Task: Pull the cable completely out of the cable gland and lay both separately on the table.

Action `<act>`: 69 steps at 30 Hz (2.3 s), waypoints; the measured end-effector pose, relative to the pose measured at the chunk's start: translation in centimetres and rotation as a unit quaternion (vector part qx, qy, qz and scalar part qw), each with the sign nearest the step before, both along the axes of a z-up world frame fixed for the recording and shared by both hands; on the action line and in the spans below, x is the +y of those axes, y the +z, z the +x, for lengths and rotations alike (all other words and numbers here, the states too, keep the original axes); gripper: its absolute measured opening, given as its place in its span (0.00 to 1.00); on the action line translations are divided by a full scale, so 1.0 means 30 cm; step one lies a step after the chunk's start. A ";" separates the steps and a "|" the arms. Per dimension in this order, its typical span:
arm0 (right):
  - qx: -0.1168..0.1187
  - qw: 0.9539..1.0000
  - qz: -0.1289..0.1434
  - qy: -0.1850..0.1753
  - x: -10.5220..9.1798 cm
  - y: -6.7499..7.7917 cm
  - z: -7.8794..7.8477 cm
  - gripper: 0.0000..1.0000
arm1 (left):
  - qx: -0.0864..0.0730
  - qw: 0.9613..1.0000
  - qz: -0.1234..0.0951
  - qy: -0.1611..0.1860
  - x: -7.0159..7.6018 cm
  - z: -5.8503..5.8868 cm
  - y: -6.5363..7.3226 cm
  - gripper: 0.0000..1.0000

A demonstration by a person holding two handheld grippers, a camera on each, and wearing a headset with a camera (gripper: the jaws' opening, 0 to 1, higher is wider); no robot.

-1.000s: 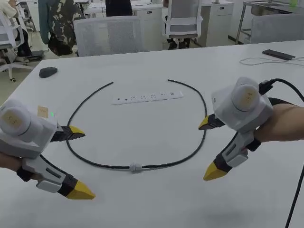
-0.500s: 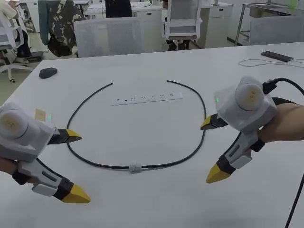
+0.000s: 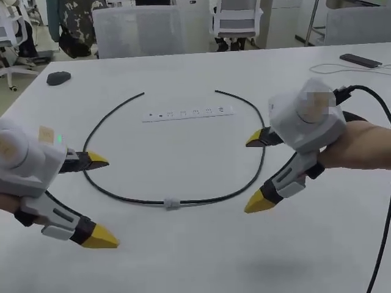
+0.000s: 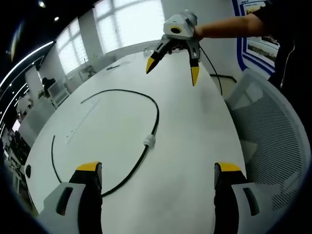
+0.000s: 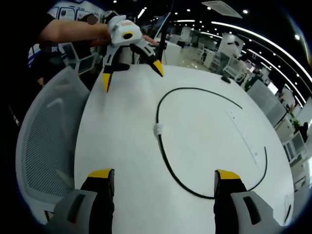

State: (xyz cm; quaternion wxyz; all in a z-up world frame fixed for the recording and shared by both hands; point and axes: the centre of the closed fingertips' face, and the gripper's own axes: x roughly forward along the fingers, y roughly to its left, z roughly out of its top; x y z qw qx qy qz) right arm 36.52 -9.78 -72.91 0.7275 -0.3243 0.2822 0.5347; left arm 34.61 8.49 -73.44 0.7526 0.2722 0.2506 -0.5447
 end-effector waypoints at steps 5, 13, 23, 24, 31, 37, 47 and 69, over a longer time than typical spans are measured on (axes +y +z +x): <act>0.009 1.000 -0.002 0.009 0.038 -0.036 0.019 0.81 | 0.012 1.000 -0.005 0.003 -0.003 0.005 -0.026 0.97; 0.026 0.999 0.020 0.008 0.101 -0.089 0.055 0.71 | -0.009 1.000 -0.004 0.006 -0.013 0.050 -0.052 0.92; 0.038 0.997 0.062 -0.002 0.224 -0.162 0.085 0.54 | 0.015 1.000 -0.015 0.009 -0.047 0.068 -0.107 0.91; 0.043 0.997 0.067 -0.004 0.237 -0.174 0.092 0.54 | 0.019 1.000 -0.017 0.011 -0.051 0.068 -0.112 0.90; 0.064 0.994 0.093 -0.012 0.312 -0.250 0.124 0.42 | 0.062 0.996 -0.064 0.032 -0.101 0.048 -0.130 0.92; 0.070 0.994 0.086 0.008 0.354 -0.296 0.114 0.36 | 0.065 0.994 -0.082 0.036 -0.125 0.038 -0.156 0.92; 0.071 0.993 0.092 0.018 0.392 -0.337 0.135 0.28 | 0.066 0.992 -0.093 0.061 -0.109 0.068 -0.179 0.92; 0.061 0.991 0.078 0.088 0.332 -0.230 -0.078 0.07 | 0.110 0.977 -0.162 0.084 -0.195 0.017 -0.090 0.81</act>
